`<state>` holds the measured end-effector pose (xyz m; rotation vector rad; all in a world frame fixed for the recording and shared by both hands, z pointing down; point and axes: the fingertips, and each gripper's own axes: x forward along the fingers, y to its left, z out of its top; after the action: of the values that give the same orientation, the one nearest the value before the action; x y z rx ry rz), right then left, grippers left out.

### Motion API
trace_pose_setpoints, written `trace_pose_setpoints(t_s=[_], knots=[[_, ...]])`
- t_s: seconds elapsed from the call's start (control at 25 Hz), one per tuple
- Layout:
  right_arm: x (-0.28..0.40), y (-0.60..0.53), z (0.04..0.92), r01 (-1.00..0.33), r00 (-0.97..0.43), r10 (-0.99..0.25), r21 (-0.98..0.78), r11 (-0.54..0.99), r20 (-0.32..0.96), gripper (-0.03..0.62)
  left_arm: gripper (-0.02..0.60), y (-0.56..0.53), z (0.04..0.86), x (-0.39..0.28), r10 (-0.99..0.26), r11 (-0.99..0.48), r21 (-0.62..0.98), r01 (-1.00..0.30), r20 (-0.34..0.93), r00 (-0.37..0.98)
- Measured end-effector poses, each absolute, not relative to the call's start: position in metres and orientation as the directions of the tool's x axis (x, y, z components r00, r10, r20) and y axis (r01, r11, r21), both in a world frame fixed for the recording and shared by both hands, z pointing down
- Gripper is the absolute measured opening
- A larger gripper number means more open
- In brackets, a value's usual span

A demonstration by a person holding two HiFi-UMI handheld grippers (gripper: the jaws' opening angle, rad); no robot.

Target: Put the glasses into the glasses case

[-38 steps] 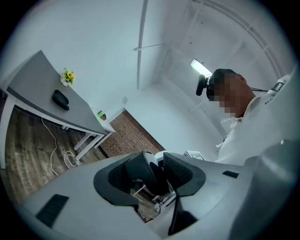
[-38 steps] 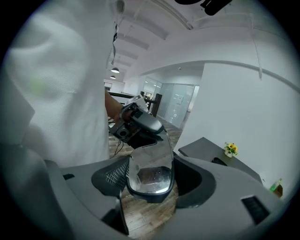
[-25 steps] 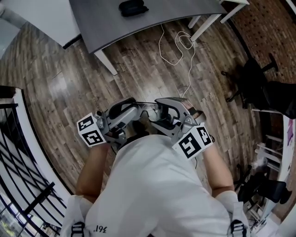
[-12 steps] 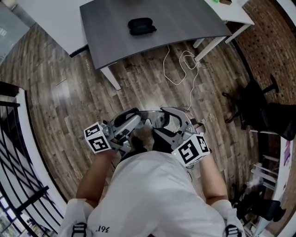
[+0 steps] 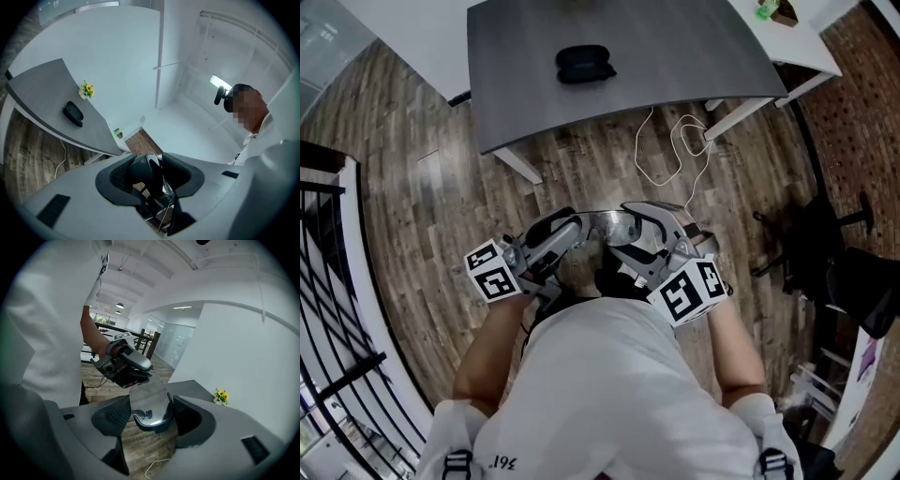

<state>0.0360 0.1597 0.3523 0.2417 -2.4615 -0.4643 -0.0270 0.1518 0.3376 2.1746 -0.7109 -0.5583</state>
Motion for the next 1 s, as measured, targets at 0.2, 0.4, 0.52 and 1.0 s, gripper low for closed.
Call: trace_pose_setpoints(t_s=[0.2, 0.4, 0.52, 1.0], knots=[[0.051, 0.13, 0.351, 0.005, -0.813, -0.231, 0.402, 0.916, 0.535, 0.281, 0.161, 0.128, 0.334, -0.014, -0.688, -0.531, 0.767, -0.361, -0.141, 0.712], [0.053, 0.108, 0.352, 0.035, -0.822, -0.206, 0.407, 0.913, 0.532, 0.281, 0.161, 0.107, 0.34, -0.014, -0.723, -0.493, 0.777, -0.391, -0.115, 0.681], [0.051, 0.094, 0.355, 0.037, -0.819, -0.206, 0.407, 0.912, 0.535, 0.279, 0.163, 0.092, 0.342, -0.016, -0.726, -0.486, 0.779, -0.395, -0.109, 0.679], [0.019, -0.002, 0.366, -0.029, -0.792, -0.262, 0.395, 0.918, 0.552, 0.279, 0.164, -0.005, 0.358, -0.063, -0.734, -0.464, 0.806, -0.367, -0.118, 0.668]])
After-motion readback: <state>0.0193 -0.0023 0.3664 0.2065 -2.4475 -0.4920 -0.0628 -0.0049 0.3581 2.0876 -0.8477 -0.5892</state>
